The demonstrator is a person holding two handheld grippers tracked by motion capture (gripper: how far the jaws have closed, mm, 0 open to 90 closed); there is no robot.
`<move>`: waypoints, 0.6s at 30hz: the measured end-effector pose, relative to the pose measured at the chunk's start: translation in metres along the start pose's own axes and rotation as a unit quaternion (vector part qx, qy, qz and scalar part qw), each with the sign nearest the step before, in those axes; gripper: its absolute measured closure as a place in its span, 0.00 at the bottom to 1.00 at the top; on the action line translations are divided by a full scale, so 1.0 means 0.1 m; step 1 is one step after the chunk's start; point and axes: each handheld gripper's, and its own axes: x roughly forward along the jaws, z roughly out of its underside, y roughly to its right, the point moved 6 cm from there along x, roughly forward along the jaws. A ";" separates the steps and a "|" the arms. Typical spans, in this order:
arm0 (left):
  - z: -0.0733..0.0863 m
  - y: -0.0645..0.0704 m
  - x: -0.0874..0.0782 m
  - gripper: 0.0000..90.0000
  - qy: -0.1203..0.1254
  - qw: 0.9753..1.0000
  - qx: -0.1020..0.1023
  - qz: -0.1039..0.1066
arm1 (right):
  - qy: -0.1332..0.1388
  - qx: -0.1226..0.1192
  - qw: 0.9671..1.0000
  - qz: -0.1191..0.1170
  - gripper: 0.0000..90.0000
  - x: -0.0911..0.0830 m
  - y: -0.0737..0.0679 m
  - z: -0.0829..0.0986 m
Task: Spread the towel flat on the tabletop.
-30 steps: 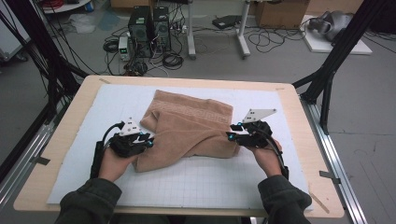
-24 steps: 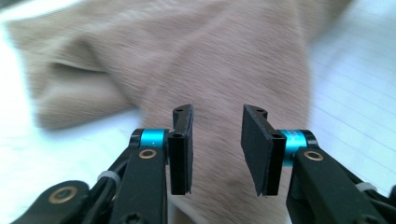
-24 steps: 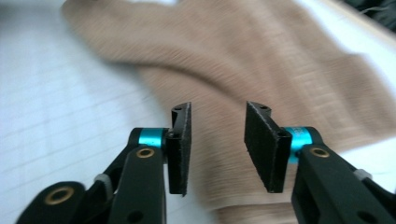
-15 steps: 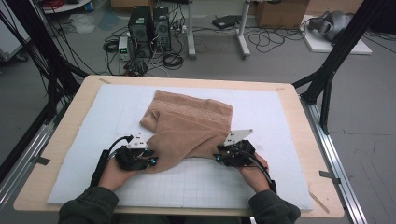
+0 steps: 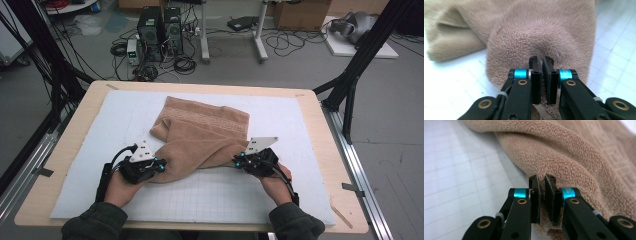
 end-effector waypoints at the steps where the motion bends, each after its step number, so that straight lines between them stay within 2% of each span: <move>1: -0.03 0.00 -0.04 0.95 -0.001 1.000 0.004 -0.005 | 0.003 -0.002 1.000 0.003 0.93 -0.05 0.00 -0.02; 3: -0.10 -0.01 -0.11 0.95 0.006 1.000 0.010 -0.015 | 0.008 -0.003 1.000 0.005 0.93 -0.13 0.02 -0.07; 6: -0.23 -0.02 -0.26 0.95 0.030 0.999 0.006 -0.022 | 0.017 -0.012 1.000 0.007 0.93 -0.25 0.03 -0.16; 8: -0.31 -0.03 -0.35 0.95 0.039 0.999 0.011 -0.028 | 0.027 -0.013 1.000 0.003 0.93 -0.36 0.04 -0.23; 10: -0.38 -0.03 -0.43 0.95 0.051 0.998 0.008 -0.026 | 0.034 -0.021 0.999 0.008 0.93 -0.47 0.05 -0.30; 14: -0.48 -0.02 -0.60 0.95 0.072 0.997 0.003 -0.016 | 0.060 -0.018 0.998 0.002 0.93 -0.74 0.07 -0.42; 16: -0.47 -0.03 -0.59 0.95 0.067 0.998 0.005 -0.017 | 0.058 -0.020 0.998 0.001 0.93 -0.81 0.09 -0.44; 18: -0.43 -0.07 -0.49 0.95 0.054 0.998 0.002 -0.019 | 0.038 -0.014 0.999 -0.005 0.93 -0.76 0.11 -0.38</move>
